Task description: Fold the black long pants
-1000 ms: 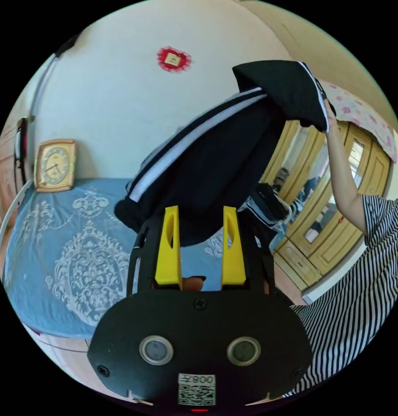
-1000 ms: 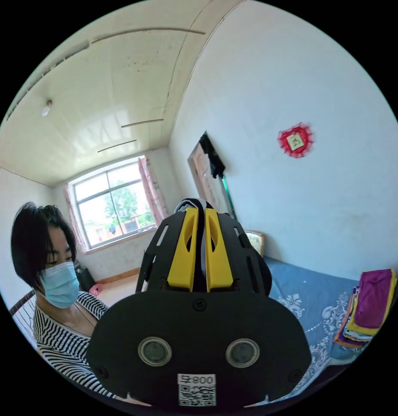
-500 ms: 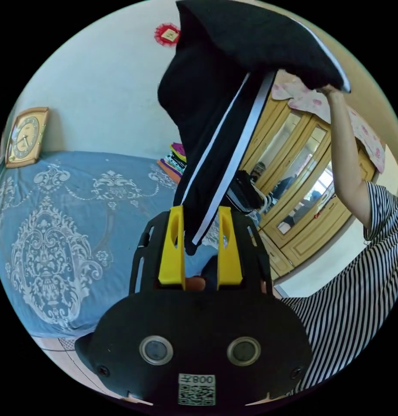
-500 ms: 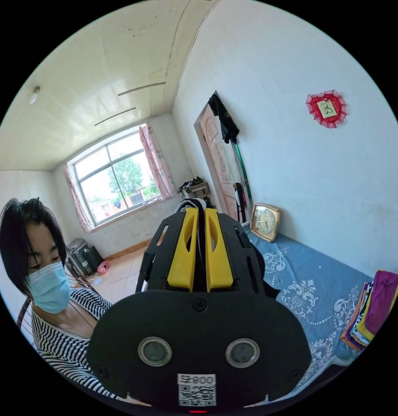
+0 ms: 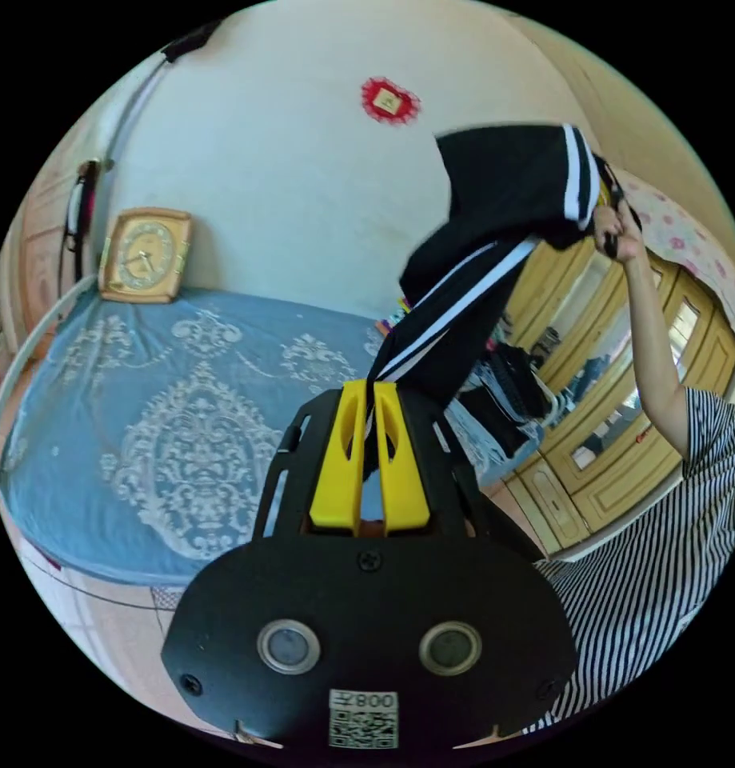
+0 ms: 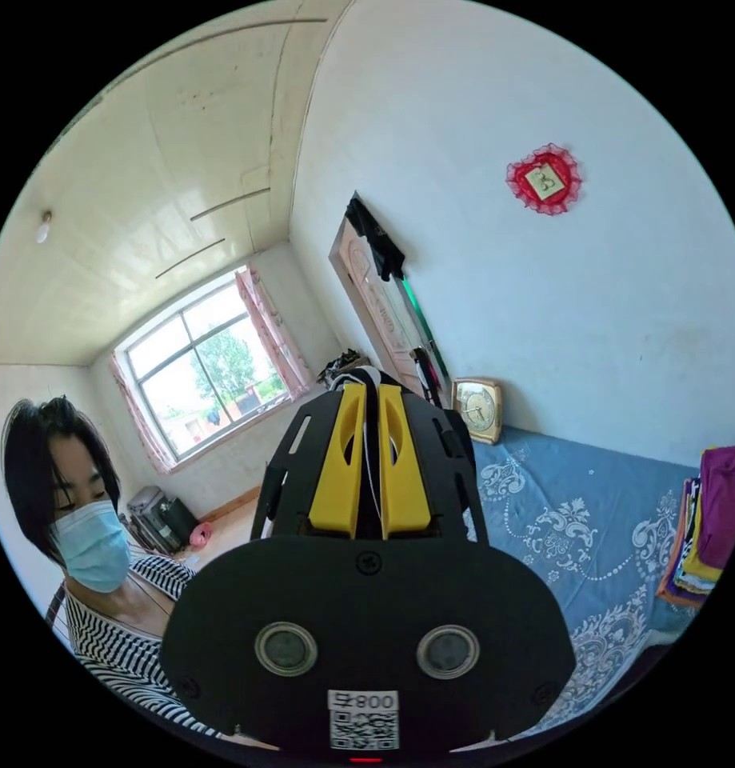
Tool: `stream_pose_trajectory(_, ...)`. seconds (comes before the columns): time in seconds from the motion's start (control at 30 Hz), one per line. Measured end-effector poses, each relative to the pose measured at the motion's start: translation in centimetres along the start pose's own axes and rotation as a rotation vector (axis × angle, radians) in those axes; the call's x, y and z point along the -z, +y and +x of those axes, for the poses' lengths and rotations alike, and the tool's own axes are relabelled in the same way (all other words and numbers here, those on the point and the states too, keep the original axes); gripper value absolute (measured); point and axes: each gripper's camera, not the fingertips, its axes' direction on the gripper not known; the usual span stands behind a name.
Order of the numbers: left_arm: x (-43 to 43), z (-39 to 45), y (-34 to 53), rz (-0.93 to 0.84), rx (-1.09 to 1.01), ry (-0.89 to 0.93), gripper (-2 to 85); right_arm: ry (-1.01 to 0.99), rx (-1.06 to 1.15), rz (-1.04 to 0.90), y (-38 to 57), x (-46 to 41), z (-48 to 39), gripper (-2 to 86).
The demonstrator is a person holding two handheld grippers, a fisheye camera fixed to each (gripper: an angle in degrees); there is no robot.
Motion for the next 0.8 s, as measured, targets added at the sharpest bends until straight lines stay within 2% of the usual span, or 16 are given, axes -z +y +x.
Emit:
stream_pose_trajectory(0.2,13.0,-1.9,-2.7,0.174,-0.101,-0.237,1.7,-0.046,-0.091,0.104,0.2,-3.1,2.9,2.6)
stream_pose_trajectory(0.33,14.7,-0.3,-1.6,0.147,-0.209,-0.298,1.7,0.045,-0.27,0.112,6.0,-4.9,7.1,2.8)
stream_pose_trajectory(0.43,9.3,-1.4,2.4,-0.031,-0.198,-0.268,1.7,0.185,-0.537,0.002,14.5,-7.3,12.1,2.6)
stream_pose_trajectory(0.5,0.3,-4.5,8.7,-0.301,-0.128,-0.245,1.5,0.276,-0.722,-0.109,20.7,-9.0,15.0,1.6)
stream_pose_trajectory(0.53,-2.1,-5.5,10.6,-0.373,-0.092,-0.256,1.4,0.331,-0.848,-0.183,24.7,-10.0,16.3,1.3)
stream_pose_trajectory(0.6,-9.1,-9.5,17.5,-0.602,0.082,-0.274,1.0,0.366,-0.993,-0.227,29.1,-11.2,17.0,1.0)
stream_pose_trajectory(0.67,-10.6,-10.7,20.3,-0.617,0.174,-0.2,0.9,0.378,-1.013,-0.255,30.5,-13.6,16.1,1.2)
stream_pose_trajectory(0.7,-10.4,-10.9,21.2,-0.569,0.21,-0.168,1.1,0.392,-0.998,-0.277,30.2,-14.4,15.8,1.4)
stream_pose_trajectory(0.8,-9.8,-11.2,22.4,-0.526,0.238,-0.165,1.9,0.442,-0.853,-0.391,27.2,-19.7,15.1,3.7)
